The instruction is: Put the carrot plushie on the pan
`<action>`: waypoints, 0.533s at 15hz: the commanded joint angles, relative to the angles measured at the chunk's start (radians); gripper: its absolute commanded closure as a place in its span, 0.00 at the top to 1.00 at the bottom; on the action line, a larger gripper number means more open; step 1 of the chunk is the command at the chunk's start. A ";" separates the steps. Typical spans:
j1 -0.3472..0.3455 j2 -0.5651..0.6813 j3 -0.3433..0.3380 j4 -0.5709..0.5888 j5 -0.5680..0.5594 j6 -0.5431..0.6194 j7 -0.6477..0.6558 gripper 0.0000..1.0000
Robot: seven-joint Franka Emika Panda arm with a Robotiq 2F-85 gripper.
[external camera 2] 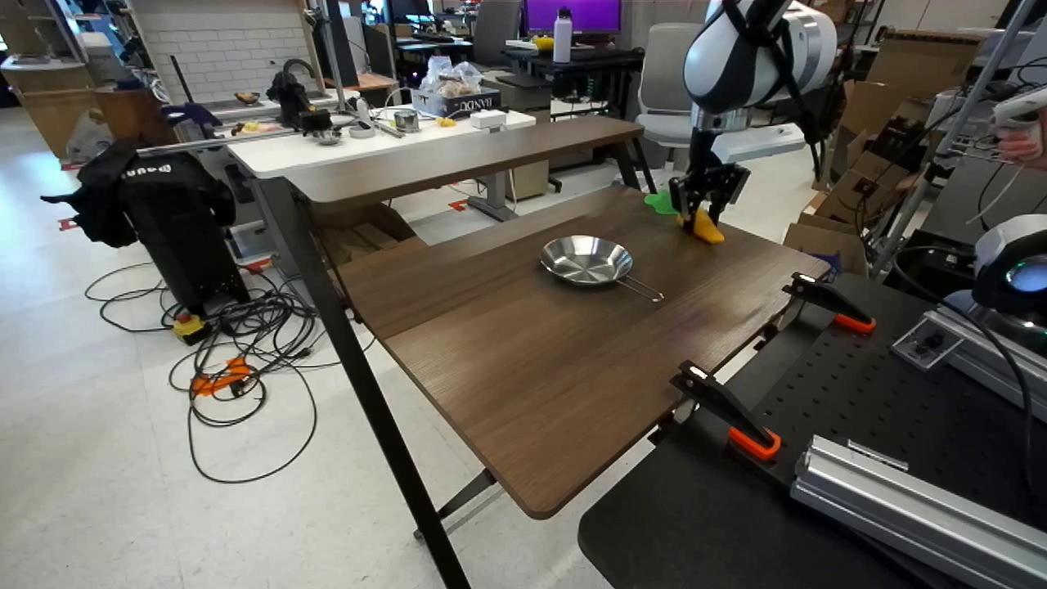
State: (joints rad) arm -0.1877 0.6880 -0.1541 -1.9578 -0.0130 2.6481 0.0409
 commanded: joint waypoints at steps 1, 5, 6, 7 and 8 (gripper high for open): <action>0.008 0.031 -0.012 0.035 -0.010 0.019 -0.005 0.18; 0.022 -0.011 -0.012 0.010 -0.015 0.026 0.000 0.00; 0.028 -0.025 -0.011 0.001 -0.017 0.030 0.000 0.03; 0.036 -0.044 -0.008 -0.014 -0.019 0.030 -0.001 0.03; 0.045 -0.058 -0.006 -0.025 -0.022 0.028 -0.002 0.01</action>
State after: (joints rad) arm -0.1720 0.6828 -0.1541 -1.9413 -0.0159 2.6548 0.0408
